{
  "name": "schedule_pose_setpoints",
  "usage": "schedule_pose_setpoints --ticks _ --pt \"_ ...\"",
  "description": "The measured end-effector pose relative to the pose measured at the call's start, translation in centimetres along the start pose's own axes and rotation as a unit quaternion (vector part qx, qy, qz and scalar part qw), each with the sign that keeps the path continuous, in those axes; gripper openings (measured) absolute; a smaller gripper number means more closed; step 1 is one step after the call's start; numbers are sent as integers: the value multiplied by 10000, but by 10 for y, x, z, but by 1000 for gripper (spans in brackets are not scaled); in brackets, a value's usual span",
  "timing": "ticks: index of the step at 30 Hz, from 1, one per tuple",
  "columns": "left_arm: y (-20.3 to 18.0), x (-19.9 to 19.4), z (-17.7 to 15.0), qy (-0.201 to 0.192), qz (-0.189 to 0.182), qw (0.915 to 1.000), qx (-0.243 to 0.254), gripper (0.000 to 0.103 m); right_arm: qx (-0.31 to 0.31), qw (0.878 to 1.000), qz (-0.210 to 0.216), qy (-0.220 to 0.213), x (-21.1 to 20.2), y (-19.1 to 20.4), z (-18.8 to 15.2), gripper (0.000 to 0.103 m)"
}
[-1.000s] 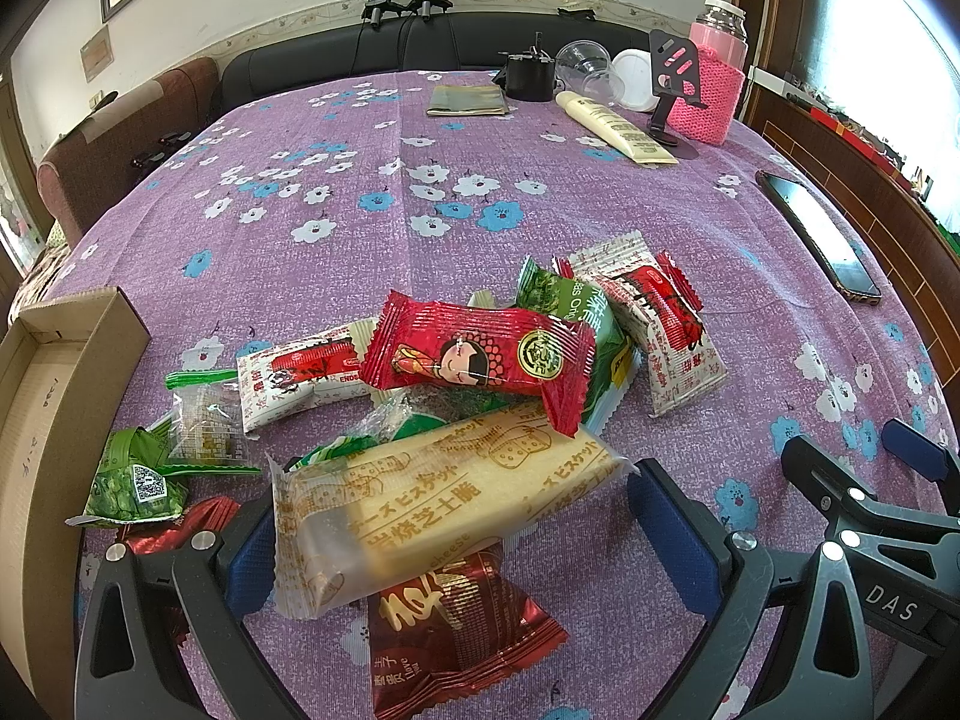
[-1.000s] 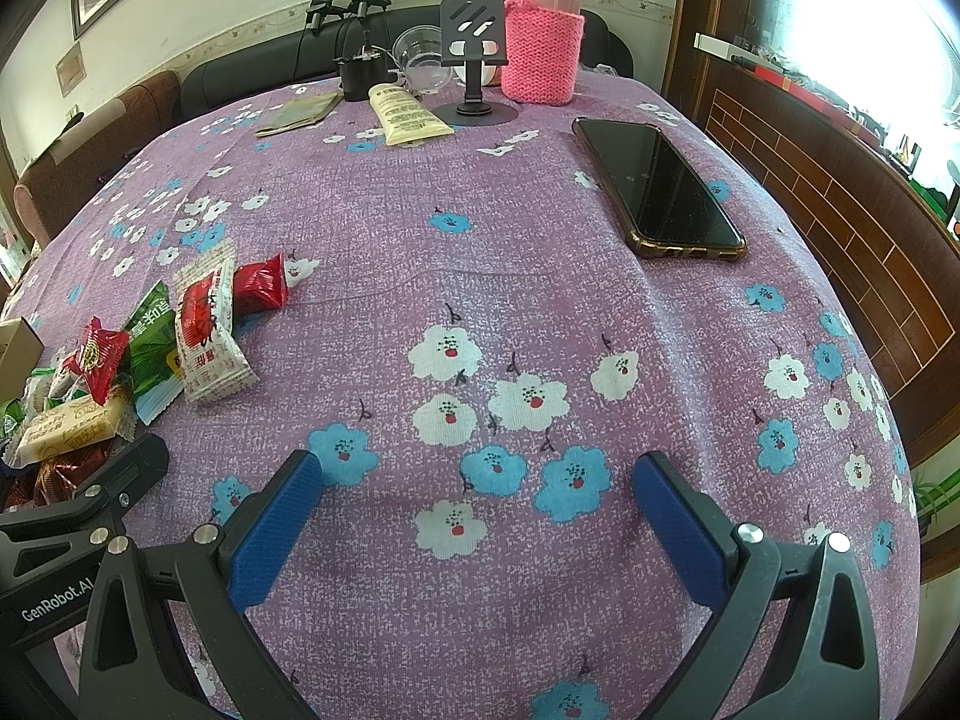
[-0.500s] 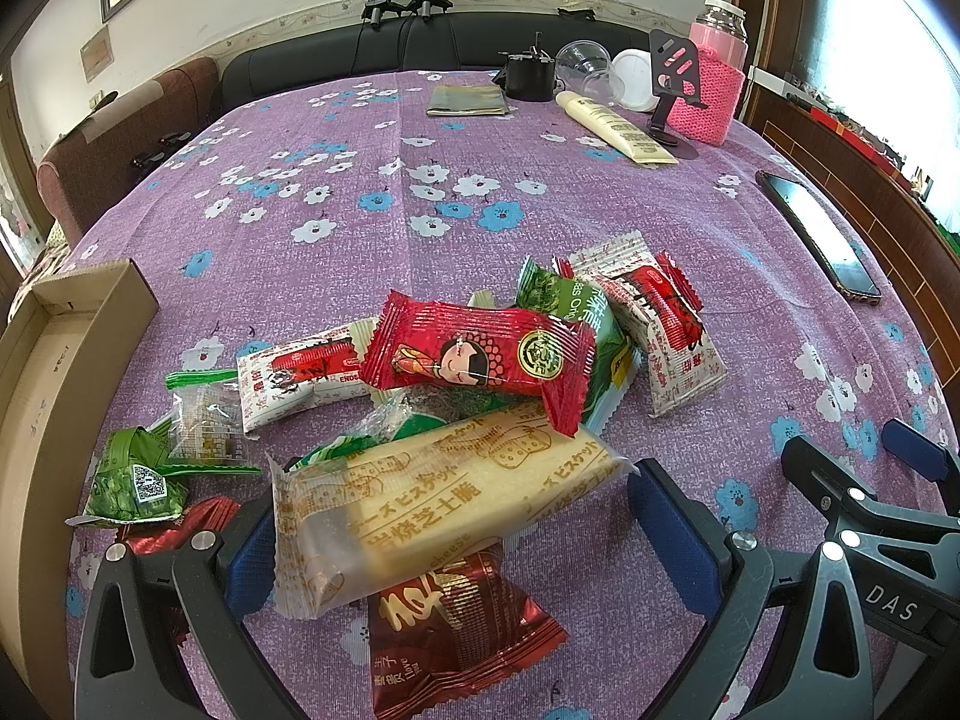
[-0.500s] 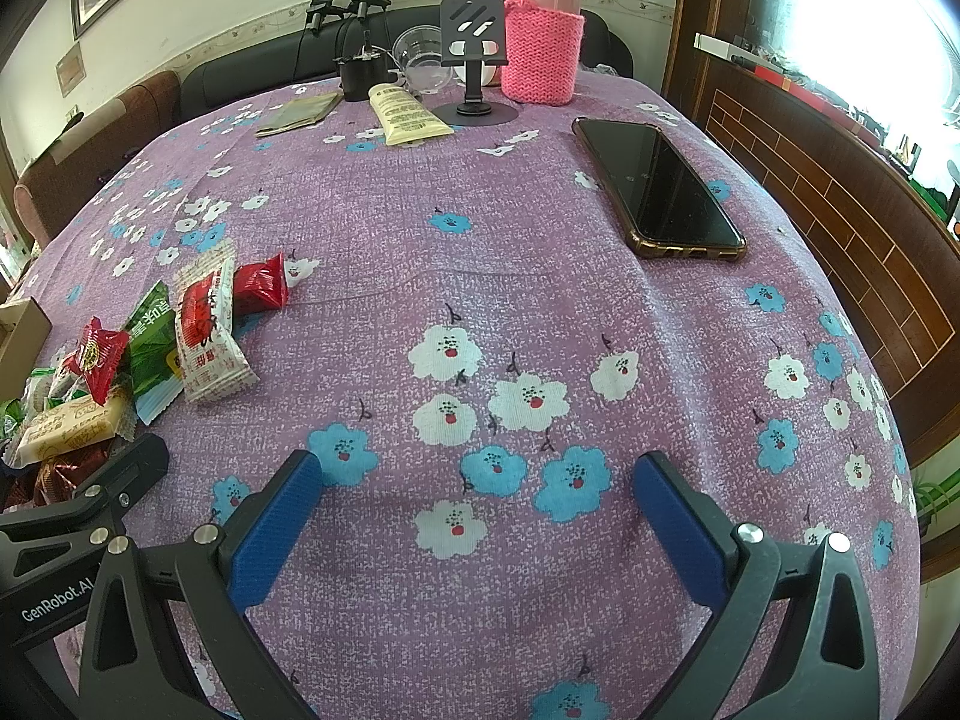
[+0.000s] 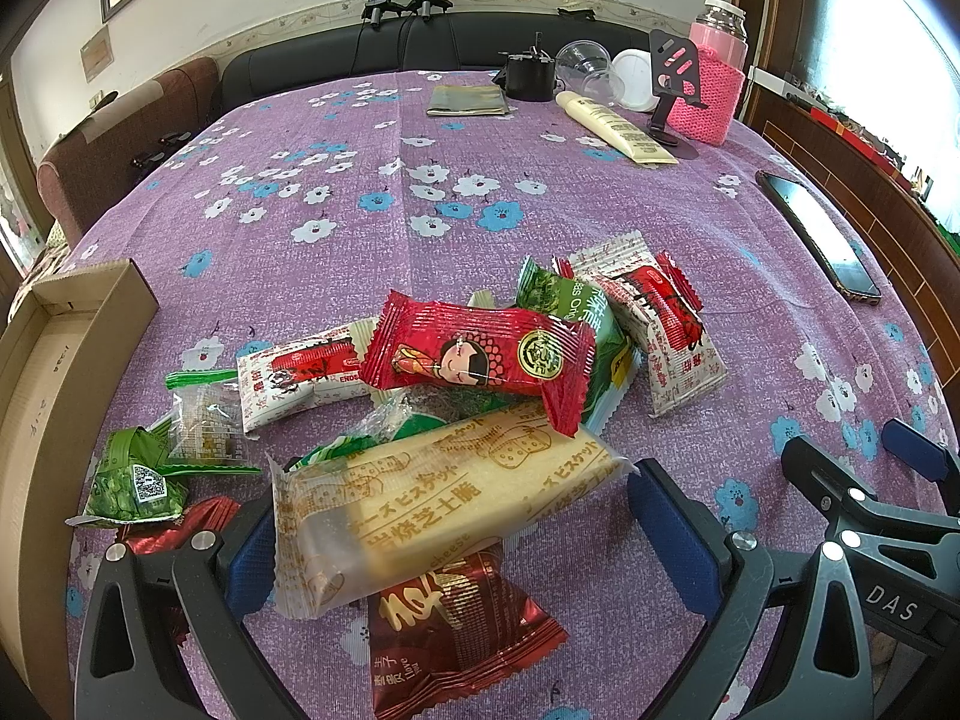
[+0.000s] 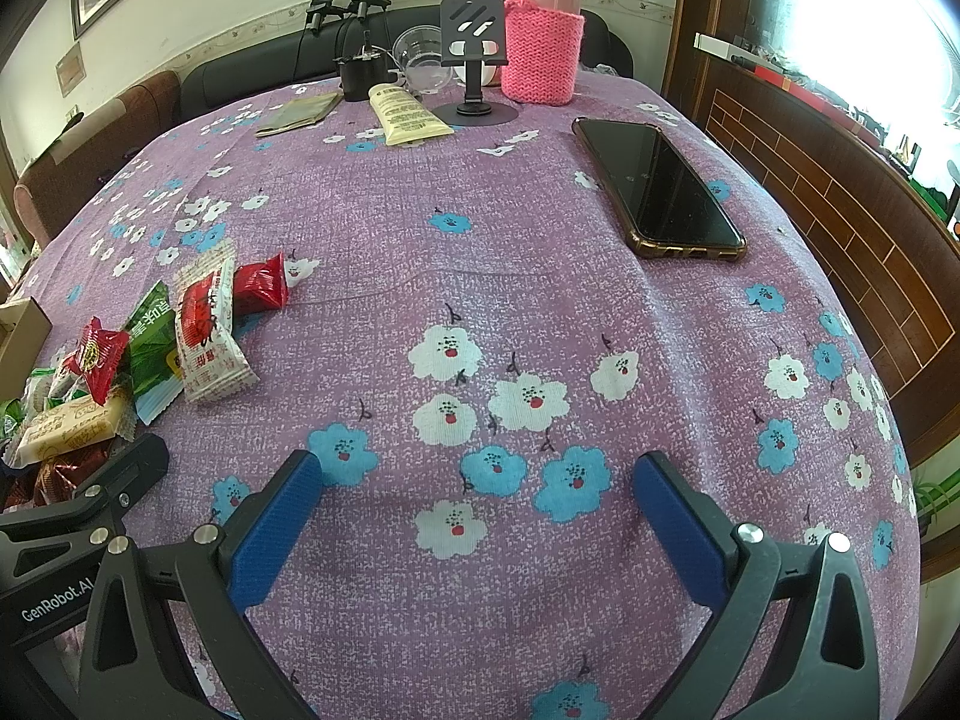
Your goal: Organize snacks
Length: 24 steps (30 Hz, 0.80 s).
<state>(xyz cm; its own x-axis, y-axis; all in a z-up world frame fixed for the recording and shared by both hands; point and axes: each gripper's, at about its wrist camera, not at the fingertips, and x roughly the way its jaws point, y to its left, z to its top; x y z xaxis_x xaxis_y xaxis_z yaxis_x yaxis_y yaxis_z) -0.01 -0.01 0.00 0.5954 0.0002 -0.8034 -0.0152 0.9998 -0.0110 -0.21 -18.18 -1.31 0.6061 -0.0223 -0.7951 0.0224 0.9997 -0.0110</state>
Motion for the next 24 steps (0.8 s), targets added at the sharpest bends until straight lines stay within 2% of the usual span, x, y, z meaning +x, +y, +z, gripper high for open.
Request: schedule_pose_setpoints --ticks 6,10,13,21,24 --pt "0 -1 0 38 7 10000 -15 103 51 9997 -11 223 -1 1 0 103" --pt "1 1 4 235 -57 9997 95 103 42 9997 -6 240 -1 2 1 103" --pt "-2 4 8 232 -112 9995 163 103 47 9997 -9 229 -2 1 -1 103" --pt "0 -6 -7 168 -73 9997 144 103 63 9997 -30 233 -2 2 -1 103" --pt "-1 -12 -13 246 -225 9988 346 103 81 9995 -64 309 -2 2 0 103"
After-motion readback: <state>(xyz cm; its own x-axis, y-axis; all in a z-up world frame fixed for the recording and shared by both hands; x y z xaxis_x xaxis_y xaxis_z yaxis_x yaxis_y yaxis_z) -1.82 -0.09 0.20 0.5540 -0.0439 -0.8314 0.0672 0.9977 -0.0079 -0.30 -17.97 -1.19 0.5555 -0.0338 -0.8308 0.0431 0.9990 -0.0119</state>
